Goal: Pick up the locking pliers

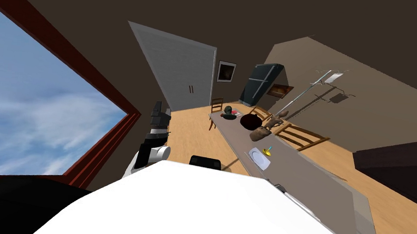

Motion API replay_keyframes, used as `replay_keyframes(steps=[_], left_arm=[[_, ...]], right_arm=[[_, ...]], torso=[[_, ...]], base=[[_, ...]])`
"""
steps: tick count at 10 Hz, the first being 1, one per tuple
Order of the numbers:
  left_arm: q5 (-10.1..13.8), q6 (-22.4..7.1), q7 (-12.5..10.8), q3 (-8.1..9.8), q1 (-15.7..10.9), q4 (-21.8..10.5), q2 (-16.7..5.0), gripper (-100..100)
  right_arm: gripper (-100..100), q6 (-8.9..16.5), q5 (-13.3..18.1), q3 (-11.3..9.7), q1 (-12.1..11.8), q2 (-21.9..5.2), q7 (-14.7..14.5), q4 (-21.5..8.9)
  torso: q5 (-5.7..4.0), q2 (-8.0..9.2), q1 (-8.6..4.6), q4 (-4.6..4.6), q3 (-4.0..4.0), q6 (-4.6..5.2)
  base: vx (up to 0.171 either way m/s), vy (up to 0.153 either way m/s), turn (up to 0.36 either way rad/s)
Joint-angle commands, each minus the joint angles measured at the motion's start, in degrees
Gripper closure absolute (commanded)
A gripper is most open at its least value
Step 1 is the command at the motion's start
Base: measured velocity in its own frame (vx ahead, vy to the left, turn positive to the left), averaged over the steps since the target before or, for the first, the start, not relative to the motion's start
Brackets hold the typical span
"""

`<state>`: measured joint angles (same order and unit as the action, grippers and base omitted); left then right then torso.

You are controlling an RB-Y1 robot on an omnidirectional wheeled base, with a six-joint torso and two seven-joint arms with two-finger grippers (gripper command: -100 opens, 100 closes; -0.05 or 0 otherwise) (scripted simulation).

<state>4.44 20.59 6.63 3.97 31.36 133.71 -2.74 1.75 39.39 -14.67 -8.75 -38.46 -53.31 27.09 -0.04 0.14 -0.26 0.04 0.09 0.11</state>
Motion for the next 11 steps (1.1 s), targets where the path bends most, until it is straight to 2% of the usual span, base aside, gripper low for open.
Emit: replay_keyframes(steps=[1, 3, 4, 5, 6, 8, 9, 10, 11], left_arm=[[0.00, 0.00, 0.00, 0.00, 0.00, 0.00, 0.00, 0], [0.00, 0.00, 0.00, 0.00, 0.01, 0.00, 0.00, 0], [0.00, 0.00, 0.00, 0.00, 0.00, 0.00, 0.00, 0], [0.00, 0.00, 0.00, 0.00, 0.01, 0.00, 0.00, 0], [0.00, 0.00, 0.00, 0.00, 0.01, 0.00, 0.00, 0], [0.00, 0.00, 0.00, 0.01, 0.01, 0.00, 0.00, 0], [0.00, 0.00, 0.00, 0.00, 0.01, 0.00, 0.00, 0], [0.00, 0.00, 0.00, 0.00, 0.01, 0.00, 0.00, 0], [0.00, 0.00, 0.00, 0.01, 0.01, 0.00, 0.00, 0]], right_arm=[[-100, -0.40, 0.98, 0.55, 0.72, 0.23, -1.85, -2.21], [-100, -0.37, 1.07, -0.02, 1.10, 0.07, -2.63, -3.30], [-100, -0.53, 1.60, 1.15, 0.91, 0.42, -2.39, -2.98], [0, -0.63, 1.77, 1.33, 0.96, 0.47, -2.69, -3.14], [-100, 0.60, 3.92, 1.86, -1.49, 1.29, -0.71, -0.67], [-100, 0.60, 3.92, 1.86, -1.49, 1.29, -0.71, -0.67], [-100, 1.82, 5.74, 2.40, -3.94, 2.12, 1.24, 1.79], [-100, 1.82, 6.09, 2.40, -3.94, 2.12, 1.24, 1.79], [-100, 3.04, 8.26, 2.95, -6.38, 2.95, 3.19, 4.25]], torso=[[0.00, 0.00, 0.00, 0.00, 0.00, 0.00], [0.00, 0.00, 0.02, 0.00, 0.00, 0.03], [0.00, -0.01, 0.03, 0.00, 0.00, 0.01], [0.01, -0.04, 0.06, -0.01, -0.02, 0.04], [0.01, -0.06, 0.10, -0.02, -0.04, 0.03], [-0.01, -0.19, -0.02, -0.04, -0.11, 0.03], [0.00, -0.16, 0.02, -0.04, -0.09, 0.04], [-0.01, -0.18, -0.02, -0.04, -0.10, 0.03], [-0.01, -0.20, -0.04, -0.04, -0.11, 0.03]], base=[[-0.034, -0.034, 0.114], [-0.020, -0.023, 0.076], [-0.009, -0.013, 0.026], [0.000, 0.000, 0.000], [0.031, -0.031, 0.062], [0.027, -0.032, 0.022], [0.029, -0.040, 0.063], [0.036, -0.045, 0.038], [0.050, -0.054, 0.054]])
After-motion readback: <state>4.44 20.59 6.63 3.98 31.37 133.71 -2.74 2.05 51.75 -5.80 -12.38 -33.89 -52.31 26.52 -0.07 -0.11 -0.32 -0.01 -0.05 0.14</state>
